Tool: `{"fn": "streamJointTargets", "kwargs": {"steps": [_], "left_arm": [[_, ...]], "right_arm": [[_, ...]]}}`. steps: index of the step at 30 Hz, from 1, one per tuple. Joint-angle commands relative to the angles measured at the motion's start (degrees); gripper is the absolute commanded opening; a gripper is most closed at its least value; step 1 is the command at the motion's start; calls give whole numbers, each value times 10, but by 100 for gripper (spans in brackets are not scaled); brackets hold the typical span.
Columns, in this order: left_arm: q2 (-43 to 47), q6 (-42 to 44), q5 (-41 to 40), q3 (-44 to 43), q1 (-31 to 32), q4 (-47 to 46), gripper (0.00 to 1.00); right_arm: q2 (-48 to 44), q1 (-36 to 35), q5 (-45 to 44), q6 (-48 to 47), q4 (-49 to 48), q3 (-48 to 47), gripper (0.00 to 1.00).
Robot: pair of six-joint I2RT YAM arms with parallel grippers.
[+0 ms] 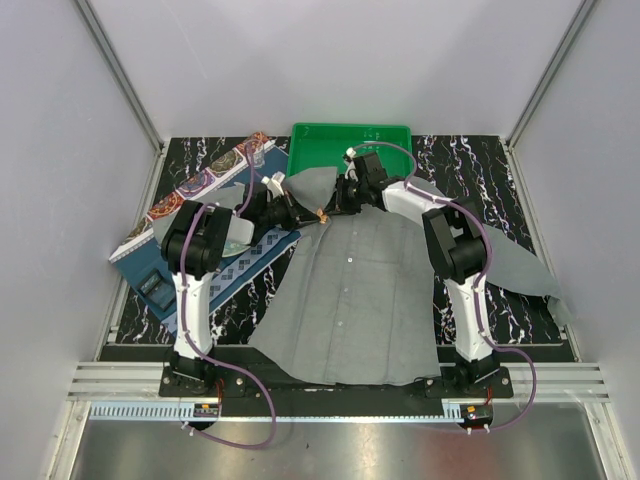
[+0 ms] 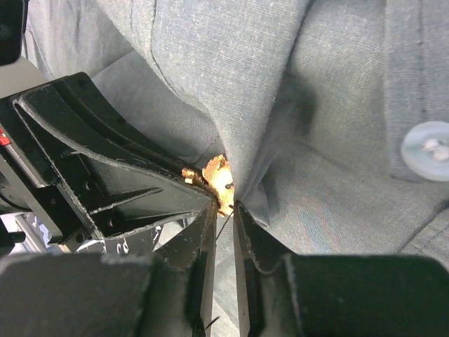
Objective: Pin the brooch onto the clothing
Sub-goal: Pin the brooch onto the flattened clothing.
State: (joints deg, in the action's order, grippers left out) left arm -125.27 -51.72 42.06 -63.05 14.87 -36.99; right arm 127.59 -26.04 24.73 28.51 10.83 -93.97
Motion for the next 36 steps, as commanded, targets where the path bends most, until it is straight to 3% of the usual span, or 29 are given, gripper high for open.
{"fn": "streamJointTargets", "kwargs": {"steps": [1, 16, 21, 29, 36], "left_arm": [[-15, -2, 25, -23, 4, -33, 0], [-20, -7, 43, -18, -14, -39, 0], [-5, -8, 49, -7, -22, -48, 0], [12, 31, 26, -8, -28, 15, 0], [18, 36, 36, 6, -40, 12, 0]], "right_arm": [[1, -20, 12, -15, -4, -31, 20], [50, -30, 15, -26, 7, -82, 16], [52, -34, 14, -21, 3, -96, 0], [64, -46, 7, -17, 0, -113, 0], [77, -55, -2, -5, -1, -136, 0]]}}
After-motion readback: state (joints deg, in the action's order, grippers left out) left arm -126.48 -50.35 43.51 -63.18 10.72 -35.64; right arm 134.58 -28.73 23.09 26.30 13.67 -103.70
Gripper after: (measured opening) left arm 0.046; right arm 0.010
